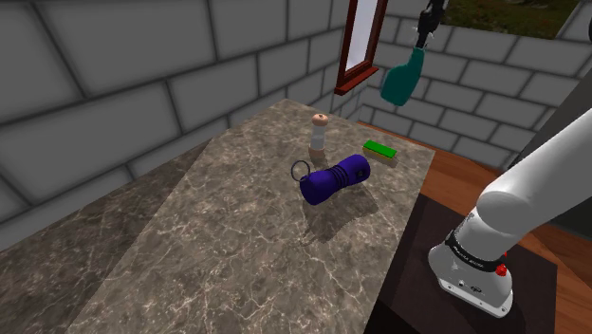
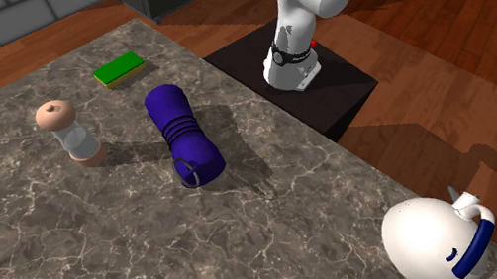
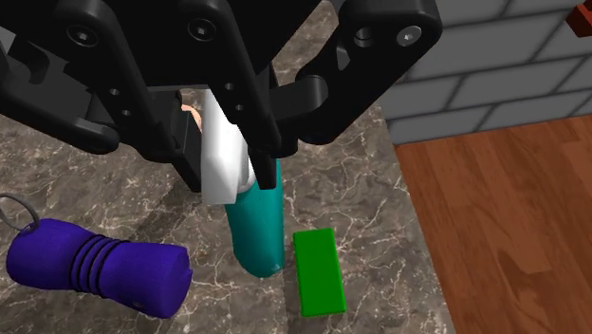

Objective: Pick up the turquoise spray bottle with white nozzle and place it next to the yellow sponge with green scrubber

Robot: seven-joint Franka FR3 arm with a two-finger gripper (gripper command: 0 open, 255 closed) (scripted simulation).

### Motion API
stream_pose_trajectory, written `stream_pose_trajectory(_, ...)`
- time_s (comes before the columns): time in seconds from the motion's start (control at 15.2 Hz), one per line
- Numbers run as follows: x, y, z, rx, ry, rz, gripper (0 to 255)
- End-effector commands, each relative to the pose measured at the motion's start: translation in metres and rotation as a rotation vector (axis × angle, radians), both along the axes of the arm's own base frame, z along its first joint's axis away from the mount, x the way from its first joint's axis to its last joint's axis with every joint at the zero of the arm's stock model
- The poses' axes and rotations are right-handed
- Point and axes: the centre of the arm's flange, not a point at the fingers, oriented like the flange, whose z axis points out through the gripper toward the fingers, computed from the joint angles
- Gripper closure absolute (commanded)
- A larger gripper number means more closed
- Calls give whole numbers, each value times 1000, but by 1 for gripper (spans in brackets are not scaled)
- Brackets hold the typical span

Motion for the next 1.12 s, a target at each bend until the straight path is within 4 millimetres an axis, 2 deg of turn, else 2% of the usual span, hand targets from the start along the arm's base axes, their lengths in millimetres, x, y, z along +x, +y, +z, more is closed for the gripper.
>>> stream_pose_trajectory(0.0,-9,-23,5,0,0,2,255)
stream_pose_trajectory(0.73,-54,-155,47,0,0,2,255)
stream_pose_trajectory(0.79,-55,-158,48,0,0,2,255)
stream_pose_trajectory(1.06,-55,-158,27,0,0,2,255)
